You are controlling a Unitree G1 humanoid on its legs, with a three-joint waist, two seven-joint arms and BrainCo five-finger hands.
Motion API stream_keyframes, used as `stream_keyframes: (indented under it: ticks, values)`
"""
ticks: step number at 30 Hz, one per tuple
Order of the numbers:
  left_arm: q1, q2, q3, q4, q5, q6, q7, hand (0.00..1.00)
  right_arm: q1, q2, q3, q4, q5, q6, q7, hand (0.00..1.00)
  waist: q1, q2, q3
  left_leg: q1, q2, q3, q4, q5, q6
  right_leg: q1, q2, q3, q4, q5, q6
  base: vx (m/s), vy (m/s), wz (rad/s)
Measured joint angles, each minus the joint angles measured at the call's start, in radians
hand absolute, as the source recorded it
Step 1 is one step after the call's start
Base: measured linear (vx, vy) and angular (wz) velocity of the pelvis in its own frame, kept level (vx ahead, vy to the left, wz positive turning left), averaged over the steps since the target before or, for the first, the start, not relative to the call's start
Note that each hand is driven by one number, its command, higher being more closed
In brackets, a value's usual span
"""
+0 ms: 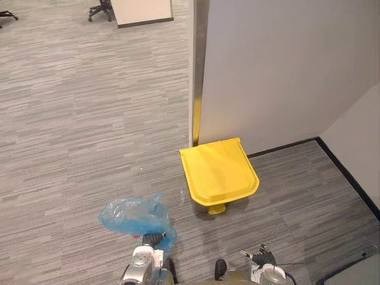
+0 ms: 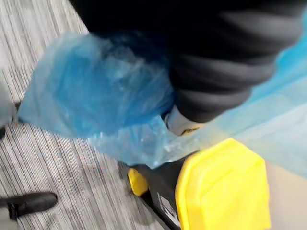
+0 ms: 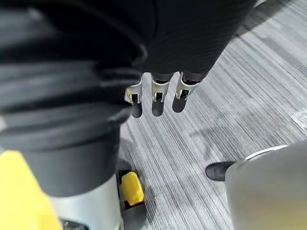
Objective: Gather rubbish on tea table into small bin, then transfer packed bag to large trash can.
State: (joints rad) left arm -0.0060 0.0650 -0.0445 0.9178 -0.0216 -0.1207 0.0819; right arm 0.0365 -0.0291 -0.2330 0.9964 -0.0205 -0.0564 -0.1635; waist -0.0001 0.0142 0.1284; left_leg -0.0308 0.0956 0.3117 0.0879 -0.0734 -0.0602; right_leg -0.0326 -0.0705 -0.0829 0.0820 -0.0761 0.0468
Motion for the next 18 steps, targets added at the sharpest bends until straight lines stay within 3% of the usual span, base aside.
stream_keyframes:
  ticks: [4,9,13,14,15,16,18]
  values:
    - [-0.001,0.040,-0.014,0.008,0.001,0.000,0.000,1.00,-0.020,0.000,0.000,0.027,-0.001,0.006,0.000,0.00,0.000,0.000,-0.003,0.010,-0.015,0.010,-0.026,0.001,0.002,0.000,-0.003,0.019,-0.018,0.007,0.006,0.06,0.060,-0.14]
    - [0.007,0.037,-0.017,0.017,0.000,0.000,0.000,1.00,-0.049,-0.013,0.003,0.049,-0.003,0.007,0.000,0.00,0.004,-0.002,-0.001,0.023,-0.016,0.018,-0.033,-0.009,0.007,-0.024,0.001,0.056,0.014,-0.002,0.007,0.02,0.012,-0.23]
    - [0.011,0.038,-0.020,0.017,-0.001,0.001,-0.001,1.00,-0.069,-0.014,0.006,0.043,-0.003,0.007,0.001,0.00,0.000,-0.030,0.020,0.037,-0.026,0.032,0.025,-0.061,0.014,-0.078,-0.015,0.096,0.173,-0.074,0.022,-0.01,0.025,-0.27]
    - [0.005,0.036,-0.019,0.017,-0.001,0.000,-0.001,1.00,-0.069,-0.014,0.005,0.044,-0.003,0.007,0.001,0.00,0.000,-0.038,0.028,0.052,-0.026,0.021,0.020,-0.085,0.029,-0.084,-0.022,0.094,0.213,-0.082,0.030,-0.07,0.039,-0.07]
    - [-0.005,0.034,-0.011,0.017,-0.001,0.001,0.001,1.00,-0.076,-0.012,0.002,0.044,-0.002,0.007,0.001,0.00,0.000,-0.031,0.050,0.062,-0.019,-0.001,0.027,-0.100,0.036,-0.160,-0.012,0.080,0.345,-0.099,0.045,-0.07,0.044,-0.08]
    - [-0.008,0.031,-0.011,0.018,-0.001,0.001,0.001,1.00,-0.074,-0.007,0.003,0.043,-0.002,0.007,0.002,0.00,-0.002,-0.020,0.063,0.066,-0.013,-0.008,0.036,-0.112,0.034,-0.178,-0.008,0.070,0.353,-0.109,0.036,-0.06,0.039,-0.02]
    - [-0.028,0.031,-0.011,0.018,-0.001,0.001,0.003,1.00,-0.070,-0.002,0.003,0.019,-0.001,0.007,0.004,0.00,-0.003,-0.033,0.083,0.069,0.004,-0.021,0.087,-0.148,0.039,-0.254,0.007,0.034,0.303,-0.075,0.028,0.06,0.004,0.08]
